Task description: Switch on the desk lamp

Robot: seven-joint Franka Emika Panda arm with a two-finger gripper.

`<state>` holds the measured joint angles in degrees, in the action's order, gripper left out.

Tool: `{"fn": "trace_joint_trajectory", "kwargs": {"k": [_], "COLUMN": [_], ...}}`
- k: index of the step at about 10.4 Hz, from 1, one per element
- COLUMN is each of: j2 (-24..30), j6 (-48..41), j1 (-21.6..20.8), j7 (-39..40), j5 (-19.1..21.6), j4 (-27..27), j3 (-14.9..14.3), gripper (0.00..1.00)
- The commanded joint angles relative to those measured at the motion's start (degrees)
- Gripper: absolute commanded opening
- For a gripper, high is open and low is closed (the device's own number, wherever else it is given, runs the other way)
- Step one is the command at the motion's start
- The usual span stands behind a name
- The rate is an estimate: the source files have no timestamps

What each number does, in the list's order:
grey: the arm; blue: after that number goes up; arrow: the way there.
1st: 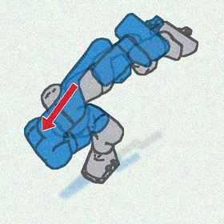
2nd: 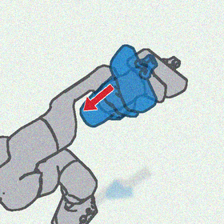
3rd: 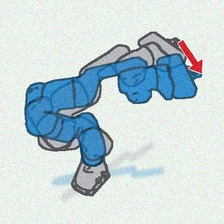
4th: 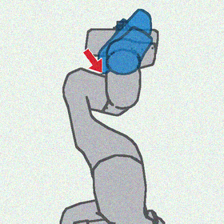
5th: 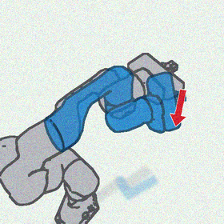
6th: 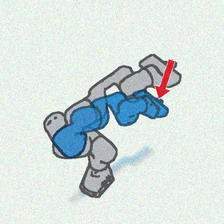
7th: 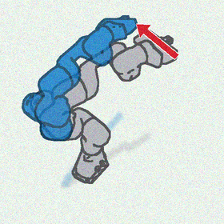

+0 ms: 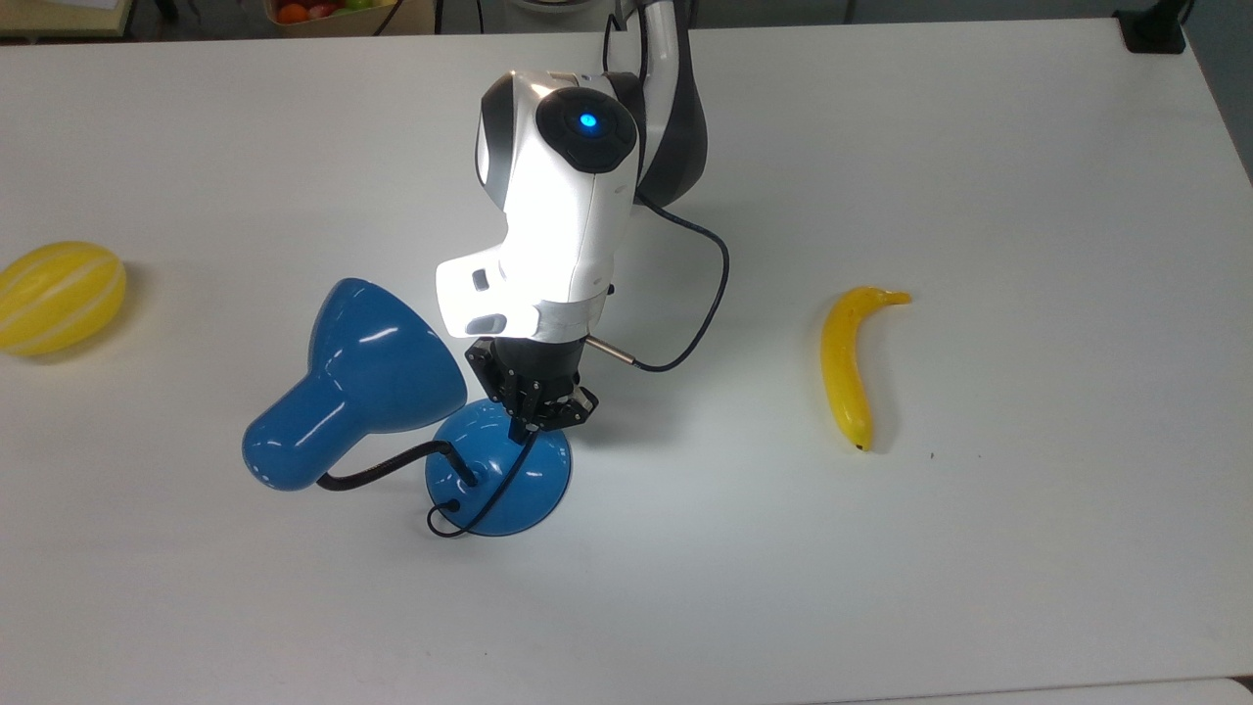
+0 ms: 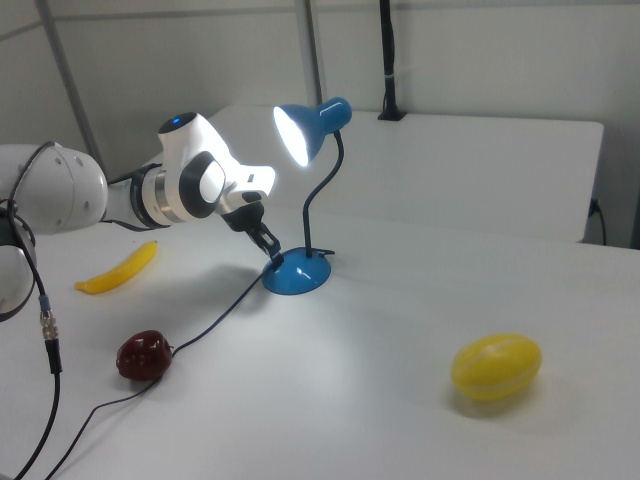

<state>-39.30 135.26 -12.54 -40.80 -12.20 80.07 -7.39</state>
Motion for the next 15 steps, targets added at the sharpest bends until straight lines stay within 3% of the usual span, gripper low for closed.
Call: {"fn": "trace_joint_trajectory", "kwargs": {"k": [1,4,7,9,10,12,13,14,15], "j2": [-3.5,2.6,17.7,24.6,27.2,32.8,35.4,37.8,39.6], "j6": [0.8,0.3,-0.1,-3.5,-7.8,-18.8,-23.3,-26.9,-28.5], "j1": [-0.2,-0.3,1.0,2.8,4.5,7.8,9.6,11.2,12.1], "j7": [-1.5,-0.9,8.0,13.6,18.6,34.0,39.7,42.7,43.5], "j5": [-1.2,-1.2,0.0,1.1,3.0,10.9,13.5,13.6,13.6], "j4": [-1.1,2.7,16.9,22.6,23.2,23.3,23.3,23.5,24.1], "j3": [-0.2,-0.1,1.1,2.5,3.8,4.2,4.2,4.2,4.2], "gripper": [0.00,0.00,0.00,0.00,0.00,0.02,0.23,0.45,0.97]}}
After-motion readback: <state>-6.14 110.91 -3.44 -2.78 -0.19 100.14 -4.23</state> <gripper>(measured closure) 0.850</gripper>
